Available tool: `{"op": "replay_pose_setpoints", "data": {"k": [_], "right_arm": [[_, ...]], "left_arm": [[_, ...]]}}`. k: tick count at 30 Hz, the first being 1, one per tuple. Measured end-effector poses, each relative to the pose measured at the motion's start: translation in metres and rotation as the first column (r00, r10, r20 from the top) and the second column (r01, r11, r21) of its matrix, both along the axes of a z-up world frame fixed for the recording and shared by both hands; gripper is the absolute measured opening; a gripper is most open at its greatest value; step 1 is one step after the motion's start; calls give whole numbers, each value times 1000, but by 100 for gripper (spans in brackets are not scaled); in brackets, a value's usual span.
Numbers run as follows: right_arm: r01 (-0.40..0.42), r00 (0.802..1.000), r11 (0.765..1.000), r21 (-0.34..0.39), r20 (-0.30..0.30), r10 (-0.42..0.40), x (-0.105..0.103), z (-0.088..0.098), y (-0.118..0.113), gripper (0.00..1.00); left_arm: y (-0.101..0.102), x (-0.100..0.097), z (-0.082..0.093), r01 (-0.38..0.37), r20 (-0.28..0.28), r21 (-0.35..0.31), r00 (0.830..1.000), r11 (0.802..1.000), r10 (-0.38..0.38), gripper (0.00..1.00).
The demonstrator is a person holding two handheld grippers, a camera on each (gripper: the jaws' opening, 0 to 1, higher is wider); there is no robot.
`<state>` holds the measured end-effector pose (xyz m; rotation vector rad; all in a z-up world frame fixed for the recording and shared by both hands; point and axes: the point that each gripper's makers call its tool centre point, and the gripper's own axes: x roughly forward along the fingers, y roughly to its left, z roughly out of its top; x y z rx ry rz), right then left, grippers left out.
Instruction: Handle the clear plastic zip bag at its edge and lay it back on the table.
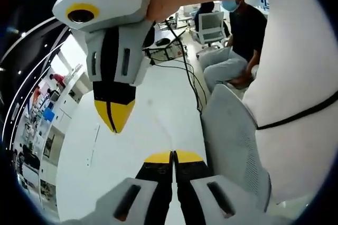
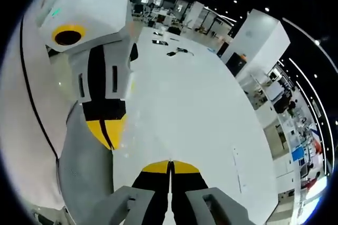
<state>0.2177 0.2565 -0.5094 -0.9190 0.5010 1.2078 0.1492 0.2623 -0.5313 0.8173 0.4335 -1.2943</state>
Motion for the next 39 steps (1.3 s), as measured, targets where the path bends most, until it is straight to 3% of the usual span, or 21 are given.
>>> {"op": "replay_pose_setpoints", "data": {"k": [39], "right_arm": [[113, 989, 988, 109, 85, -122, 27, 19, 1, 0]], "left_arm": [[1, -7, -9, -16, -32, -11, 999, 1000, 16, 0]]}}
